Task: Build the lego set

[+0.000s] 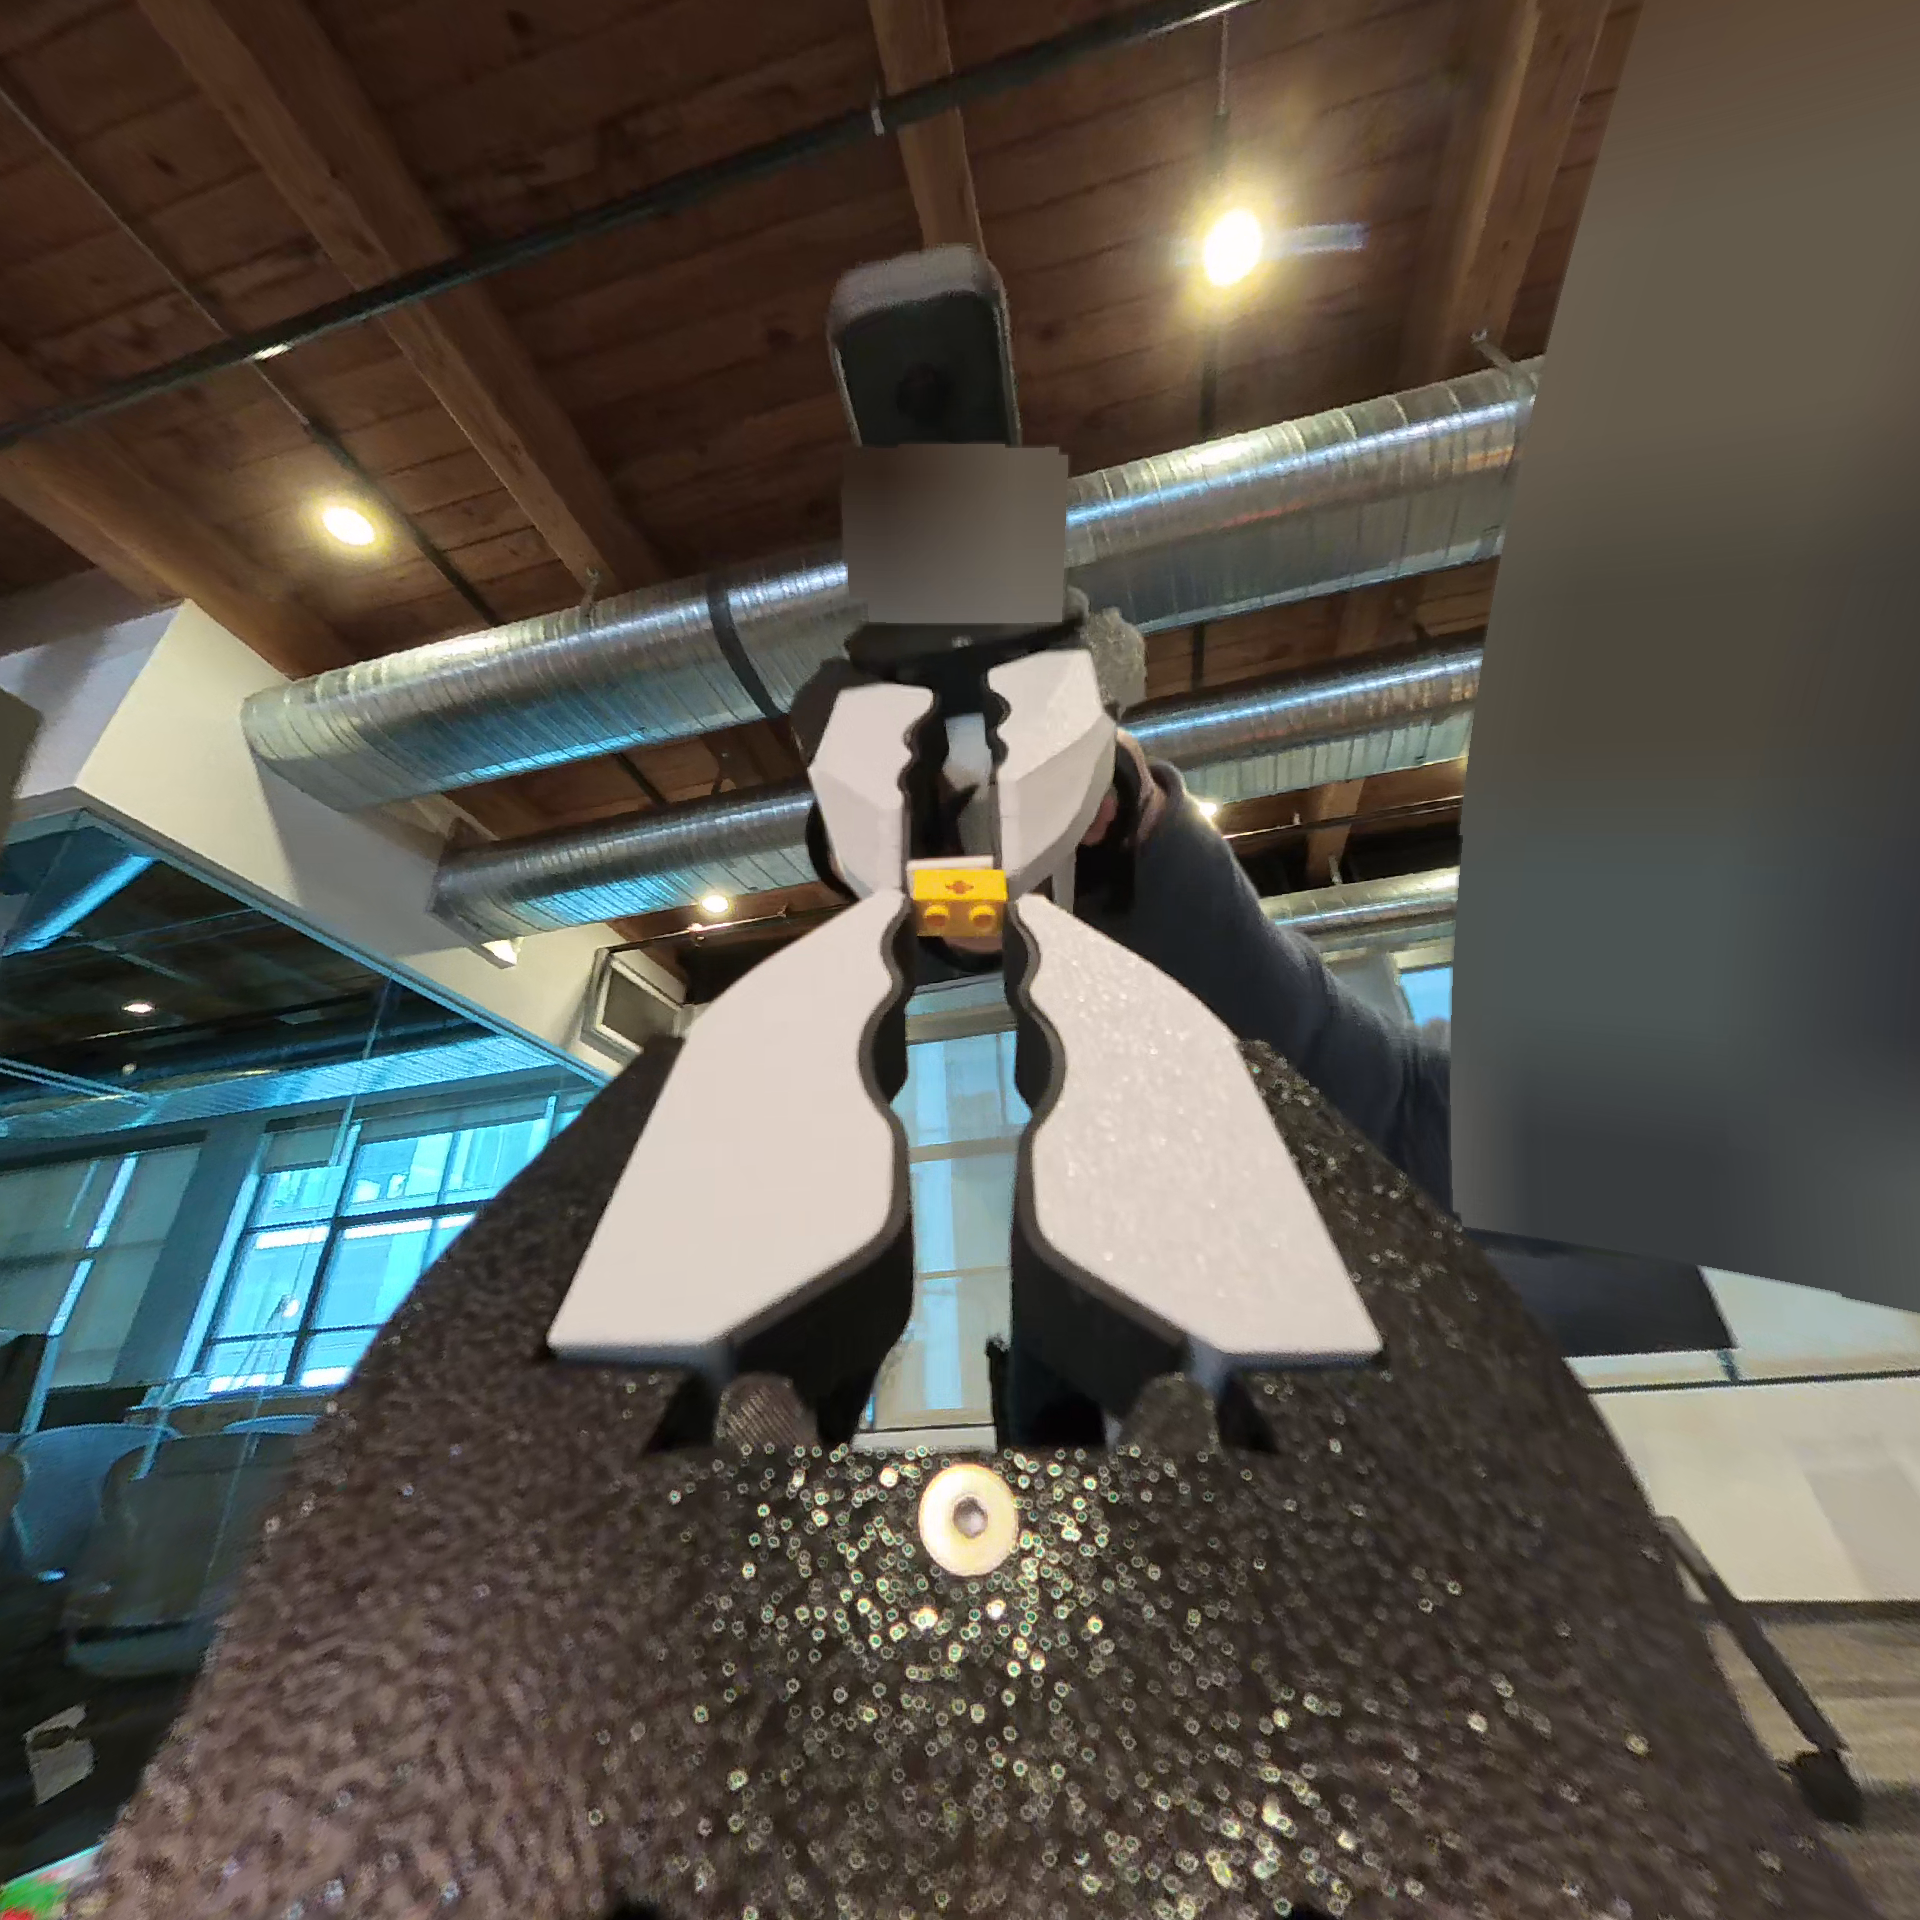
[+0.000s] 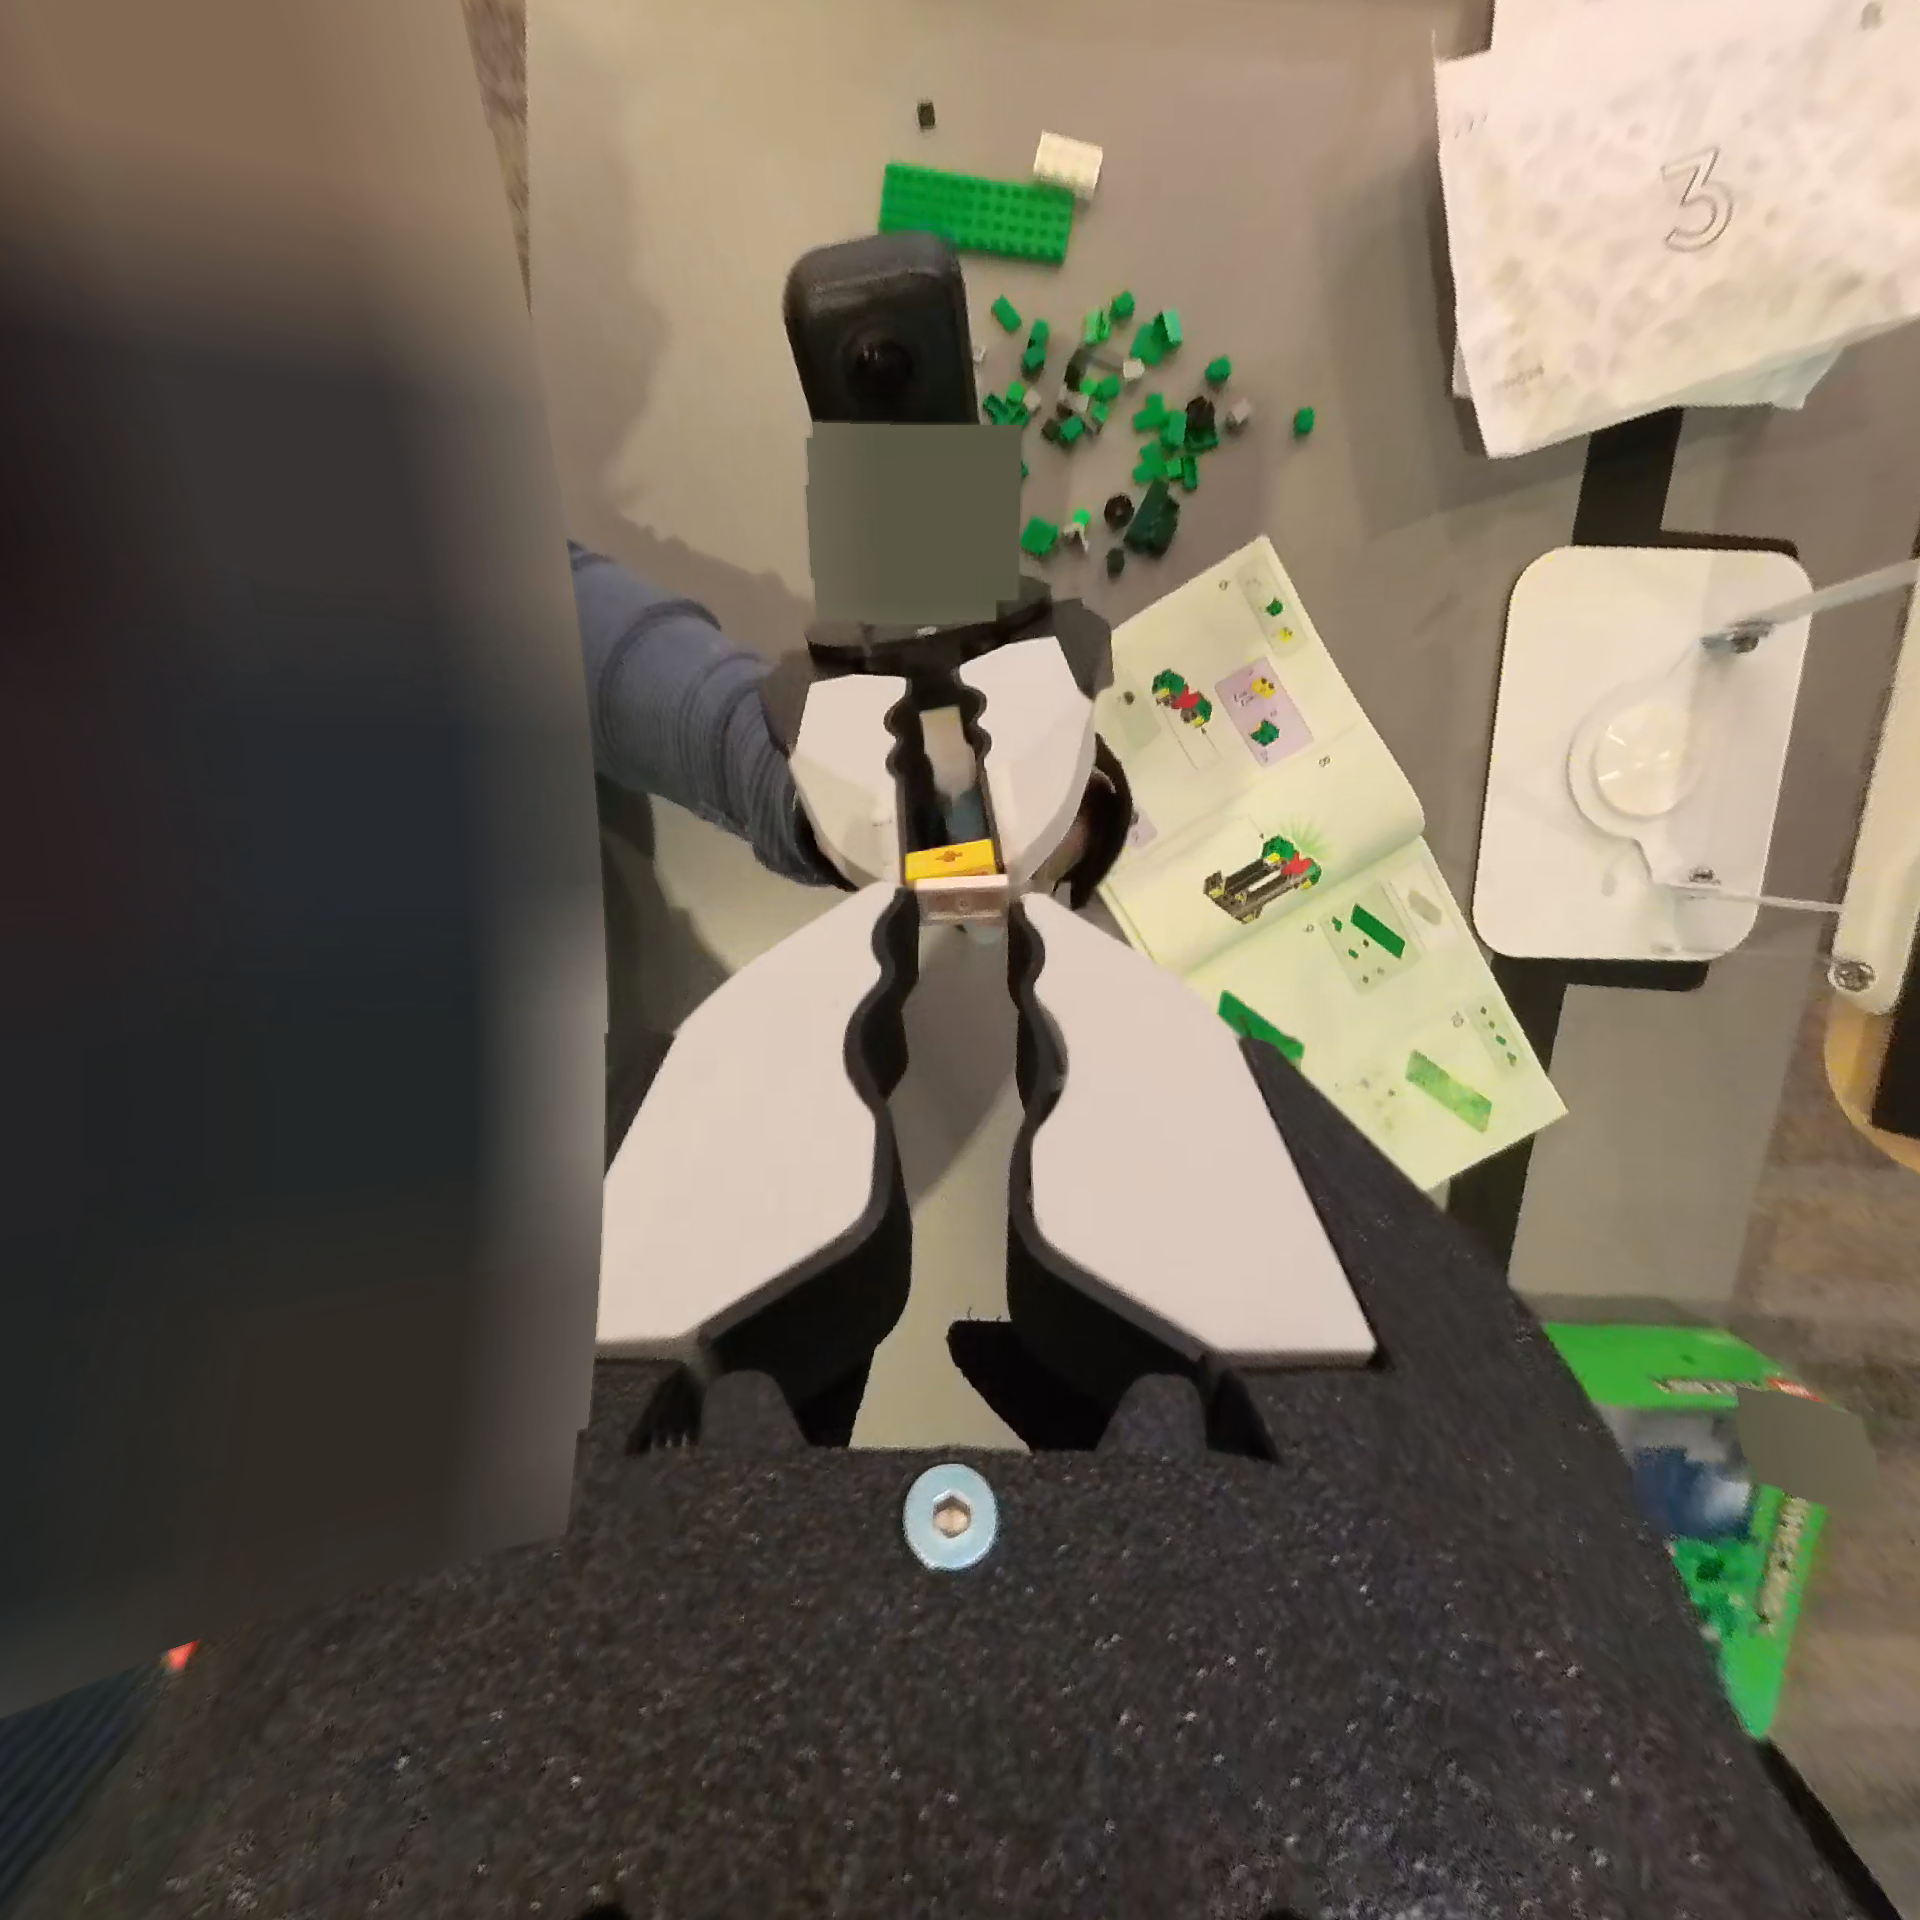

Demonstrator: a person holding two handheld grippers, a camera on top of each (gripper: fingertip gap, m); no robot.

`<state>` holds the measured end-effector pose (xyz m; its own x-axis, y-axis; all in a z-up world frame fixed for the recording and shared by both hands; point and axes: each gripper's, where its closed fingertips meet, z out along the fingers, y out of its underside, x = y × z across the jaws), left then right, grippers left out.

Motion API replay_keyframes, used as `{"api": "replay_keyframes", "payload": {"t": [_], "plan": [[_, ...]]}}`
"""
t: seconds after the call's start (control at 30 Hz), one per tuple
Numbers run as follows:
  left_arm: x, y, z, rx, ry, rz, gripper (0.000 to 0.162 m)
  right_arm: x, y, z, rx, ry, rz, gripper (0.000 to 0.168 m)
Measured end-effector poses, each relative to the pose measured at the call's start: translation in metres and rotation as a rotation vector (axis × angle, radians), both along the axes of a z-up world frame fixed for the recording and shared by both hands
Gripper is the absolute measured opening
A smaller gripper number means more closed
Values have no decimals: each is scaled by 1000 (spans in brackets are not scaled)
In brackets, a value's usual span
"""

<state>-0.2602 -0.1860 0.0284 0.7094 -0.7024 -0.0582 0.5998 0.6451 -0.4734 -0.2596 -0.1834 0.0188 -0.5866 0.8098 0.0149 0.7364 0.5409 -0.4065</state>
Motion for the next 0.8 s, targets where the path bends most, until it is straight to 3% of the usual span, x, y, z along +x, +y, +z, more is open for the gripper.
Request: {"api": "replay_keyframes", "payload": {"t": [0.8], "plan": [[-34,-14,-2,105,-177,-99,15,-31,-13,-4,181,-377,-19,16]]}}
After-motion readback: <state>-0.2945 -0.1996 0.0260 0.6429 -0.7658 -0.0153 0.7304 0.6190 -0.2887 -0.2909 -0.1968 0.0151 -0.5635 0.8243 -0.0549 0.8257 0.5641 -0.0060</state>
